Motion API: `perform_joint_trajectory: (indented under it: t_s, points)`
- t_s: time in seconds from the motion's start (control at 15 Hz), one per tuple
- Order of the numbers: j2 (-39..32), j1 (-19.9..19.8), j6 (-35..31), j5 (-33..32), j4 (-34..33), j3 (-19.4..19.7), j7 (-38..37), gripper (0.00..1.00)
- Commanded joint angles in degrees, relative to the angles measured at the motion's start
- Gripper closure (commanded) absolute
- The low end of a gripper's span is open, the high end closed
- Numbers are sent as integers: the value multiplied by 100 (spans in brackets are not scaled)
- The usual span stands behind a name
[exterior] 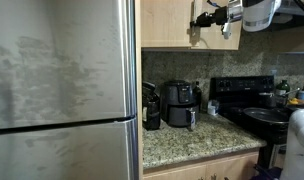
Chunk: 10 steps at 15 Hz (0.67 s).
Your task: Open the left door of the cabinet above the air fryer
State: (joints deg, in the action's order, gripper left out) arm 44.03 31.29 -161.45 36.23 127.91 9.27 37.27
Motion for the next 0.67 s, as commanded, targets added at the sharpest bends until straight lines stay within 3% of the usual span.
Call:
perform_joint_trajectory:
  t_s: [0.0,0.6]
  points:
    - [355,673,-85,3,376,-330,-297,95]
    - [567,1531,-567,-1130,656,-476,-1547,95]
